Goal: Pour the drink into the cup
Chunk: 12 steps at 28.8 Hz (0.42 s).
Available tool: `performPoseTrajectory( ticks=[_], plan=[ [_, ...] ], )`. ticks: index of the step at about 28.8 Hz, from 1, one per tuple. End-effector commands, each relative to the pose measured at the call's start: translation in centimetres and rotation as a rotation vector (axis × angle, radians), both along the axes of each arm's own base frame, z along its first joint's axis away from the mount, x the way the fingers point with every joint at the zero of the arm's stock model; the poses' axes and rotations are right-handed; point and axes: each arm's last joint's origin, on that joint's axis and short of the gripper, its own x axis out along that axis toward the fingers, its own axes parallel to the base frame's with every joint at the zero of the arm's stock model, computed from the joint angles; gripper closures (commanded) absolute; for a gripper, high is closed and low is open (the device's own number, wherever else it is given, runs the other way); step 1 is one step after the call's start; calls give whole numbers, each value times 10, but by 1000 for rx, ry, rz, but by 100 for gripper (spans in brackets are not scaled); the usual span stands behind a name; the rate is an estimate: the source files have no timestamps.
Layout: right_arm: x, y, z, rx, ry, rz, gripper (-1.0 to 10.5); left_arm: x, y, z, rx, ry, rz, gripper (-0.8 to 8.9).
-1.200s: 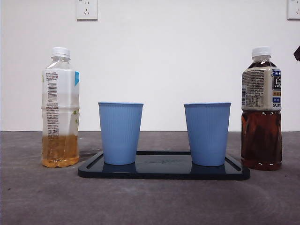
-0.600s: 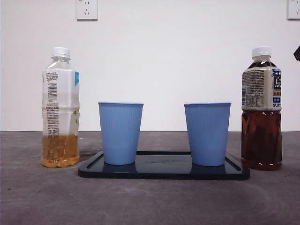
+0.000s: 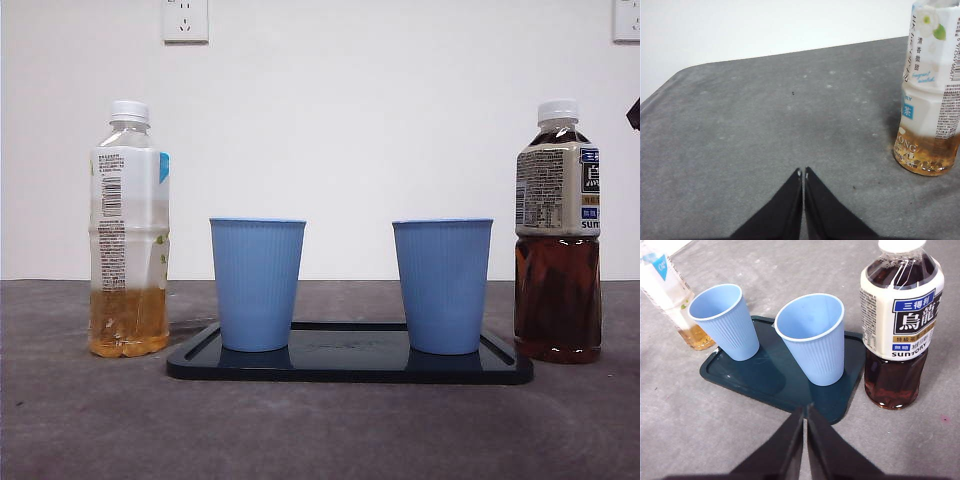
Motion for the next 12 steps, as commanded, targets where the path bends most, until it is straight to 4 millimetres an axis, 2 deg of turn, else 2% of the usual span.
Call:
performPoseTrajectory(
  ticks=[1,7,12],
  plan=[
    [-1,0,6,3,-31,9,938,1,0,-7,-7,23,4,807],
    [-8,-21,13,-141,-300,-113,938,1,0,-7,-7,23,4,807],
    [-8,-34,-10,-172,-481,-256,938,1,0,-7,-6,23,4,807]
  ],
)
